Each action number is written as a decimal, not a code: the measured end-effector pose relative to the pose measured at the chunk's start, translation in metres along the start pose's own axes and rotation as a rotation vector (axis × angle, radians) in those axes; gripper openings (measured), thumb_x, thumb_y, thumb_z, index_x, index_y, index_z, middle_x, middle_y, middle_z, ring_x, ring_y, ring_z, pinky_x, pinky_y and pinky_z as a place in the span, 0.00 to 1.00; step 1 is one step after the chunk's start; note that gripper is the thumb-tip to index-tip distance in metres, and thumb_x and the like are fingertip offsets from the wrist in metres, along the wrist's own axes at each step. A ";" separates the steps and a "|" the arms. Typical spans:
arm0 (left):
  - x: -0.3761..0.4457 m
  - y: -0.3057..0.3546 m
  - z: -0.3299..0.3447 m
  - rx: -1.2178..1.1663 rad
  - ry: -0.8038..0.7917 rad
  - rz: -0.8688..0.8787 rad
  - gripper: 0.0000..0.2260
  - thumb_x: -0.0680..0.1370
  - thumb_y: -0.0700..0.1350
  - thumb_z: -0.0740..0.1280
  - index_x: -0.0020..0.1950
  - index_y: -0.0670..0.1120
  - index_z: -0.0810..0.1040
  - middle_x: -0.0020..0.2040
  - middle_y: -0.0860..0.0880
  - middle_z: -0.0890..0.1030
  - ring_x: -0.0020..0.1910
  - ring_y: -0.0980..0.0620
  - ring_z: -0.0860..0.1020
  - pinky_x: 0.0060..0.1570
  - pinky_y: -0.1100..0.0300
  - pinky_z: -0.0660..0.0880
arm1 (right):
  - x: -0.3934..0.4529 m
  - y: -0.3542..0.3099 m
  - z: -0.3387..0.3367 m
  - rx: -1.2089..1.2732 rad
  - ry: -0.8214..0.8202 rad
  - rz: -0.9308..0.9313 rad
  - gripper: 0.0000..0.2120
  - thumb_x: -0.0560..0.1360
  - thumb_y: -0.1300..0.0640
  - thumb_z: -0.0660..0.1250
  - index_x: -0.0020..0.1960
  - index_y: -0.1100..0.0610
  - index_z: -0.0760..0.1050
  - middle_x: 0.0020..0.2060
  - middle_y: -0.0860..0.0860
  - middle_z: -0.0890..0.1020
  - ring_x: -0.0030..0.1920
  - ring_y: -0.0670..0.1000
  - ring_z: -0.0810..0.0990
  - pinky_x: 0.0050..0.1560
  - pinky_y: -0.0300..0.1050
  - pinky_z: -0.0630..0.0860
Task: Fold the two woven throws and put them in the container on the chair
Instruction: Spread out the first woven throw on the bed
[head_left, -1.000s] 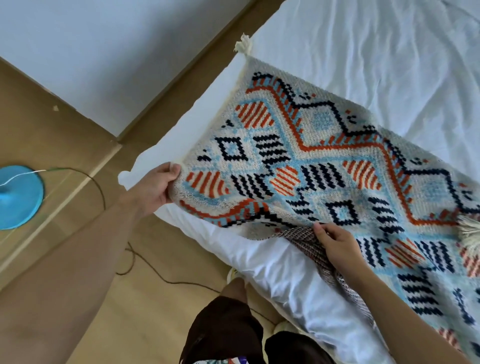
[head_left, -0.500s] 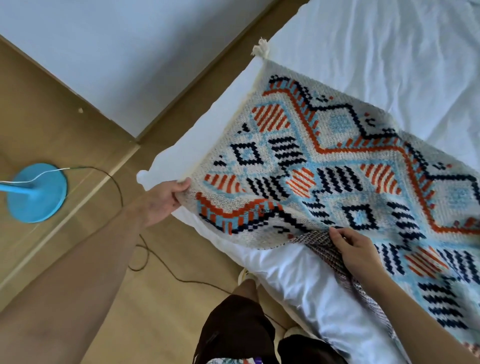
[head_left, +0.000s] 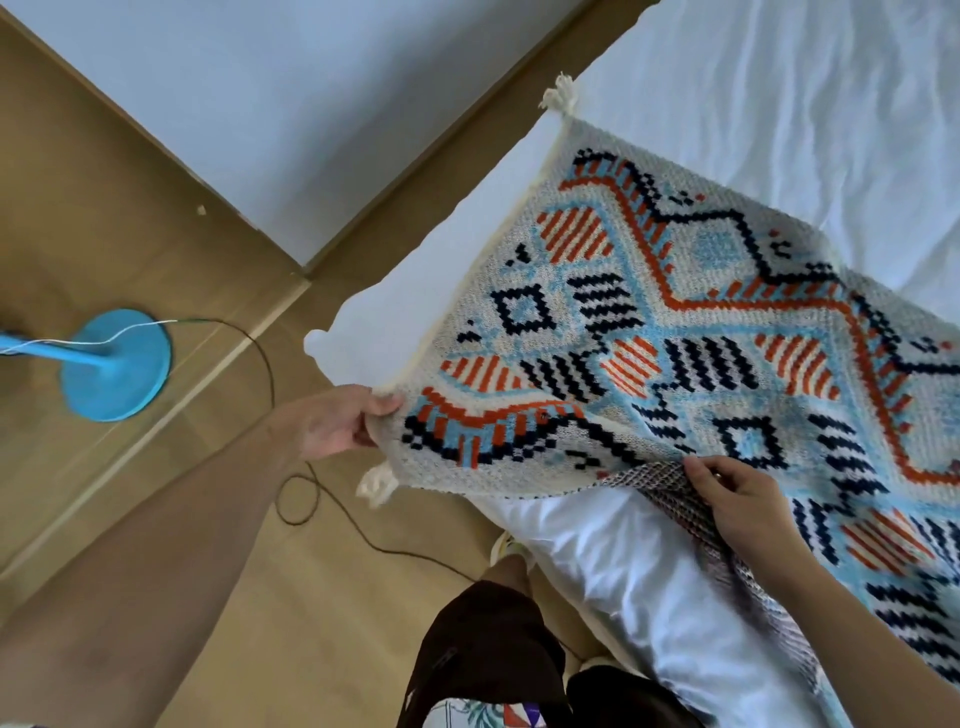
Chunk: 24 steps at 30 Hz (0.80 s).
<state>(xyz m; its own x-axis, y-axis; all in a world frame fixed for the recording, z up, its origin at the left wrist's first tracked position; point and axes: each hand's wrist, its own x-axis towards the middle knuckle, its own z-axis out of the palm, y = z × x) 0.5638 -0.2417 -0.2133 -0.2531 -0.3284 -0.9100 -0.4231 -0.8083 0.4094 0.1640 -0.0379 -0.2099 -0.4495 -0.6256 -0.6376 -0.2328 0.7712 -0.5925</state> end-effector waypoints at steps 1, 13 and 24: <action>-0.001 -0.001 0.000 -0.025 0.032 0.009 0.16 0.80 0.46 0.67 0.65 0.40 0.77 0.60 0.43 0.84 0.60 0.44 0.82 0.60 0.49 0.78 | -0.002 -0.004 0.001 -0.005 -0.003 -0.018 0.17 0.70 0.35 0.66 0.46 0.46 0.84 0.39 0.49 0.87 0.41 0.56 0.85 0.43 0.57 0.83; 0.028 -0.031 0.015 1.080 0.826 0.007 0.16 0.75 0.52 0.68 0.62 0.51 0.74 0.55 0.41 0.79 0.55 0.37 0.77 0.48 0.49 0.77 | -0.081 0.045 0.082 -0.633 -0.968 -0.137 0.37 0.72 0.27 0.57 0.73 0.47 0.72 0.66 0.48 0.79 0.64 0.51 0.77 0.63 0.47 0.74; 0.084 -0.071 0.365 1.449 0.163 0.724 0.19 0.79 0.47 0.69 0.70 0.46 0.76 0.68 0.43 0.76 0.65 0.41 0.73 0.64 0.46 0.74 | -0.114 0.293 -0.039 0.020 0.043 0.586 0.12 0.78 0.44 0.68 0.55 0.51 0.81 0.46 0.52 0.85 0.47 0.54 0.83 0.42 0.44 0.73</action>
<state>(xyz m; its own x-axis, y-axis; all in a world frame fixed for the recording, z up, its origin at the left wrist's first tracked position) 0.2547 -0.0337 -0.2943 -0.7022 -0.5360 -0.4687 -0.7060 0.6097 0.3604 0.1135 0.2641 -0.2921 -0.5332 -0.0897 -0.8412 0.0814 0.9843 -0.1566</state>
